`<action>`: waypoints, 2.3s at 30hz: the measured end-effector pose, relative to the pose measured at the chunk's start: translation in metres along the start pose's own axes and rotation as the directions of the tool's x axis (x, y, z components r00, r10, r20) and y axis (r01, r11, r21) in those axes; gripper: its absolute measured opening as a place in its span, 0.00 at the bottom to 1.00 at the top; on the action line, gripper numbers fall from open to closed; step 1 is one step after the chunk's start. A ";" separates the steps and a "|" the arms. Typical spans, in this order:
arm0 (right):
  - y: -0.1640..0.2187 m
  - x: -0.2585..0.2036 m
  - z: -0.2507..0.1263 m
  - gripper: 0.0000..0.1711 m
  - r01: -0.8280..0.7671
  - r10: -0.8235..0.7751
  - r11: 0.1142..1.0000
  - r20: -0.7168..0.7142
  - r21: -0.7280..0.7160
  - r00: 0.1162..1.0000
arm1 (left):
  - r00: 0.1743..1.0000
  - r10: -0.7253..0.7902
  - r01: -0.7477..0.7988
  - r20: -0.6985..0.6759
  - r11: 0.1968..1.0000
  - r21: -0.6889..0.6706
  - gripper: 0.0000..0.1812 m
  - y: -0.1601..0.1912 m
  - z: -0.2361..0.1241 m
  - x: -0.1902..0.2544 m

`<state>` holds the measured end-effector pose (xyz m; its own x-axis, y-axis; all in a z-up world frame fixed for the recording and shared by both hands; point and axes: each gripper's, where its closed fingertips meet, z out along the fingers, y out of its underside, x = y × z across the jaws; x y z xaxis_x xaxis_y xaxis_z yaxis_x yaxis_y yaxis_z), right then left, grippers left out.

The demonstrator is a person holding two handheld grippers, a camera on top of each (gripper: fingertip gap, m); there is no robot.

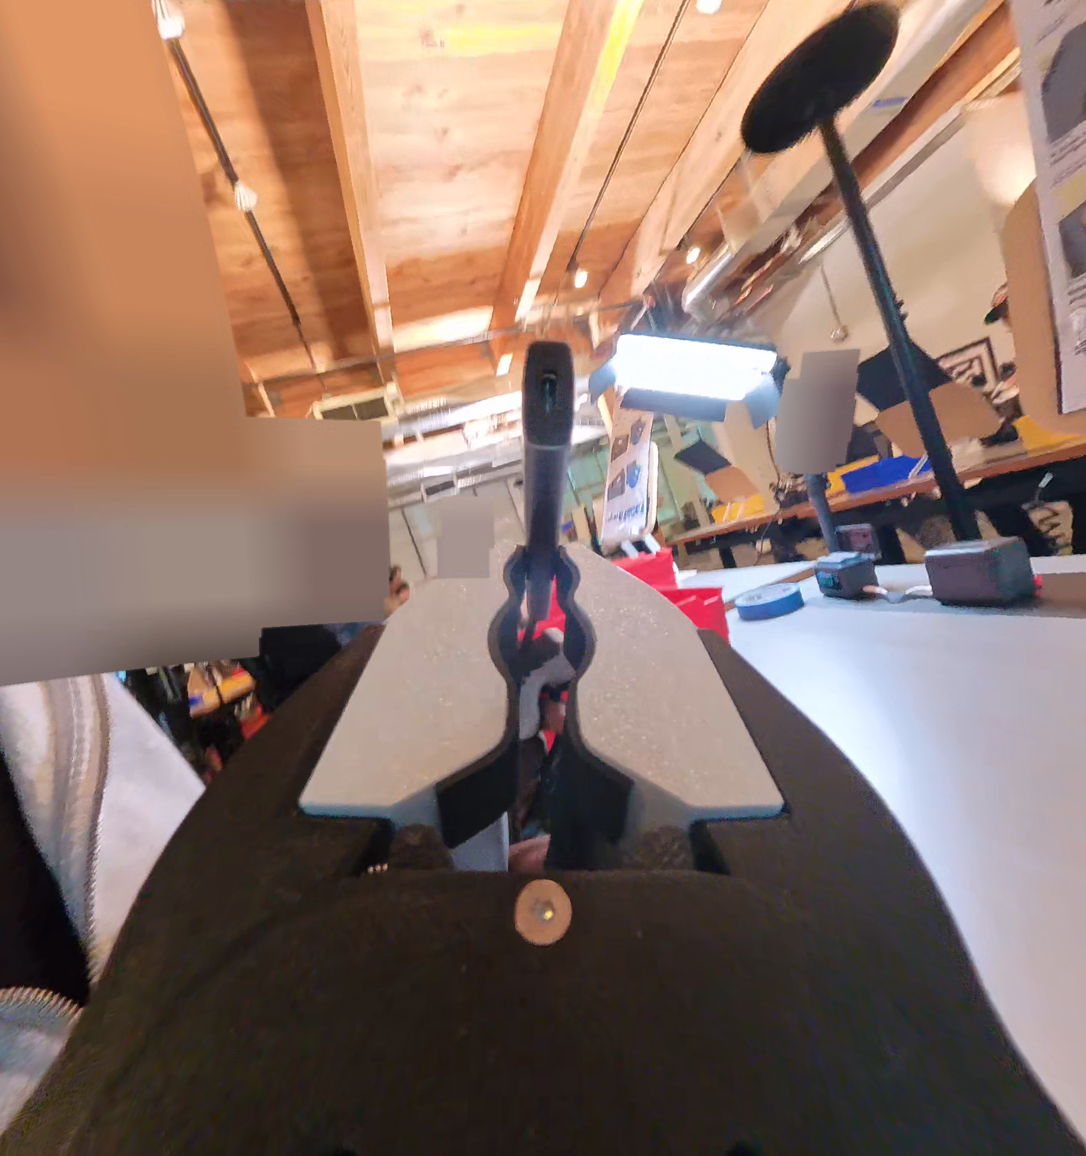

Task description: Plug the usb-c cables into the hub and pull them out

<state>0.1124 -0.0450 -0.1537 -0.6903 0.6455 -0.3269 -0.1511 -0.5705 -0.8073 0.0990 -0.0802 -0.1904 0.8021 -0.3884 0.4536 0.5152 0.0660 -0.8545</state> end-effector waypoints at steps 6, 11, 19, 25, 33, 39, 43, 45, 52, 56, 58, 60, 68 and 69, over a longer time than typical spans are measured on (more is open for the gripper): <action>0.036 0.000 -0.013 0.05 0.157 -0.181 0.851 -0.001 -0.501 0.983 | 0.938 0.339 -0.317 0.080 0.927 -0.202 0.25 0.016 -0.004 0.002; 0.048 -0.021 -0.002 0.05 0.212 -0.225 0.776 0.055 -0.594 0.973 | 0.896 0.445 -0.427 0.012 0.867 -0.255 0.16 0.039 0.013 0.011; 0.019 -0.010 0.018 0.11 0.079 -0.116 0.950 -0.107 -0.301 0.988 | 0.965 0.249 -0.256 0.077 0.961 0.102 0.05 0.001 0.017 0.012; 0.005 0.005 0.021 0.16 0.081 -0.135 0.973 -0.248 -0.217 0.959 | 0.756 0.510 -0.579 0.411 0.814 0.055 0.05 -0.010 0.009 -0.010; -0.003 -0.001 0.032 0.14 0.108 -0.156 0.967 -0.205 -0.230 0.966 | 0.314 0.831 -0.846 0.460 0.465 -0.262 0.06 -0.001 0.009 -0.015; -0.037 -0.041 0.019 0.14 0.685 -0.665 0.663 0.182 -0.303 0.724 | 0.601 0.698 -0.738 0.389 0.672 -0.067 0.24 -0.006 -0.006 -0.015; 0.008 -0.012 -0.033 0.14 0.844 -0.641 0.133 0.604 -0.519 0.473 | 0.688 0.554 -0.651 0.470 0.757 0.061 0.23 -0.021 -0.035 -0.039; 0.037 0.022 -0.074 0.14 0.821 -0.518 -0.150 0.751 -0.551 0.409 | 0.745 0.473 -0.592 0.471 0.793 0.141 0.23 -0.029 -0.042 -0.041; 0.096 0.080 -0.147 0.12 0.765 -0.228 -0.526 0.928 -0.372 0.295 | 0.808 0.356 -0.493 0.470 0.844 0.210 0.23 -0.034 -0.050 -0.053; 0.085 0.084 -0.123 0.18 0.739 -0.427 -0.435 0.840 -0.515 0.335 | 0.810 0.355 -0.493 0.467 0.843 0.214 0.23 -0.034 -0.050 -0.053; 0.074 0.076 -0.104 0.22 0.719 -0.563 -0.243 0.698 -0.651 0.441 | 0.807 0.364 -0.498 0.465 0.843 0.205 0.23 -0.033 -0.048 -0.052; 0.055 0.066 -0.077 0.27 0.691 -0.687 0.087 0.460 -0.717 0.563 | 0.806 0.371 -0.500 0.462 0.844 0.196 0.23 -0.031 -0.047 -0.052; 0.005 0.092 -0.074 0.48 0.317 -0.424 0.875 -0.264 -0.365 0.866 | 0.838 0.385 -0.451 0.388 0.887 0.094 0.38 -0.016 -0.033 -0.049; 0.008 0.094 -0.077 0.47 0.292 -0.396 0.892 -0.284 -0.346 0.873 | 0.845 0.381 -0.436 0.376 0.897 0.070 0.40 -0.012 -0.029 -0.049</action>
<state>0.1004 0.0504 -0.2283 -0.3420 0.9338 -0.1054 -0.0914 -0.1447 -0.9852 0.0445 -0.0890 -0.2095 0.9874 0.0424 0.1527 0.1339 0.2924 -0.9469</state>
